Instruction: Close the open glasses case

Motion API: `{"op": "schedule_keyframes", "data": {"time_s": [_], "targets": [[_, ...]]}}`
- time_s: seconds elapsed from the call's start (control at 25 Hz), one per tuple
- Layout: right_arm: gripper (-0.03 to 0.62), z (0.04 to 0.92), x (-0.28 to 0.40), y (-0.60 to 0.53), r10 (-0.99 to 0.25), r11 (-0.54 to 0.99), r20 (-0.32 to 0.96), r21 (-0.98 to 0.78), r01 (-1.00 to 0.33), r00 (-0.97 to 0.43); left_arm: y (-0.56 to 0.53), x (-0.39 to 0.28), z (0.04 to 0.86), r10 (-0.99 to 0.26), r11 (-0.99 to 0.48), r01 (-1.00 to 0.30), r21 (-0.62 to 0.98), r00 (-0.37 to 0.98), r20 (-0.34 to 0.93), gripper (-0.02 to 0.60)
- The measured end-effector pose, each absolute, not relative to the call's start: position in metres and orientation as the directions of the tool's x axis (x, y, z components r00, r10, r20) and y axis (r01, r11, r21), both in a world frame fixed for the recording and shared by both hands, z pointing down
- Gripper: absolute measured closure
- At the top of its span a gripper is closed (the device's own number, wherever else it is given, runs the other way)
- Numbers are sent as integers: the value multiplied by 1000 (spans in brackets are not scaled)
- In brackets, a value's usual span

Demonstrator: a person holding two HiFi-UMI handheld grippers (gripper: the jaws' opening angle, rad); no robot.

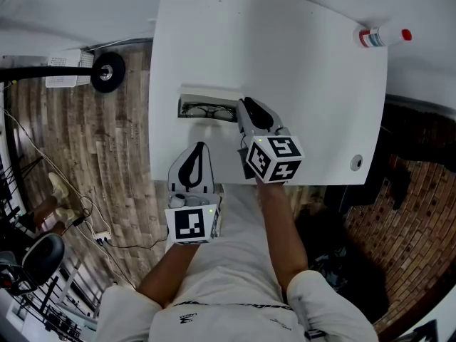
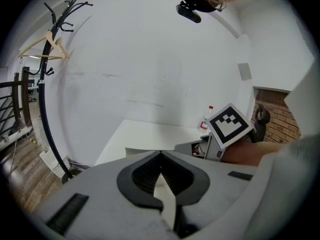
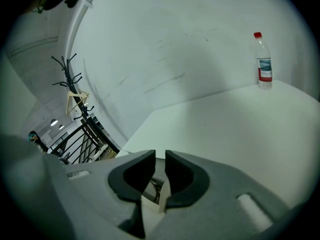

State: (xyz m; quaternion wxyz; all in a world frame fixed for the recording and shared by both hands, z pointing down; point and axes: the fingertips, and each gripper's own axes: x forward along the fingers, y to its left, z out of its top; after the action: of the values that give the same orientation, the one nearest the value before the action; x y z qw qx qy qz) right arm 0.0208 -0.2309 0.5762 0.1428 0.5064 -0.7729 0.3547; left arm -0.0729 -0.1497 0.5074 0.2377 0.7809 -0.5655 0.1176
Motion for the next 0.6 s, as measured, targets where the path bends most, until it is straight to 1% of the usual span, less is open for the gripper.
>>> {"op": "schedule_keyframes", "data": {"time_s": [0.28,0.6], "targets": [[539,577,20,-228,-680,228,590,-394,-890,-435,-149,-76,508,-832,-255,-942,219,329,447,583],[539,578,19,-222,-675,229,602,-379,-897,-426,-145,-75,505,-826,-250,-940,234,333,454,583]]}}
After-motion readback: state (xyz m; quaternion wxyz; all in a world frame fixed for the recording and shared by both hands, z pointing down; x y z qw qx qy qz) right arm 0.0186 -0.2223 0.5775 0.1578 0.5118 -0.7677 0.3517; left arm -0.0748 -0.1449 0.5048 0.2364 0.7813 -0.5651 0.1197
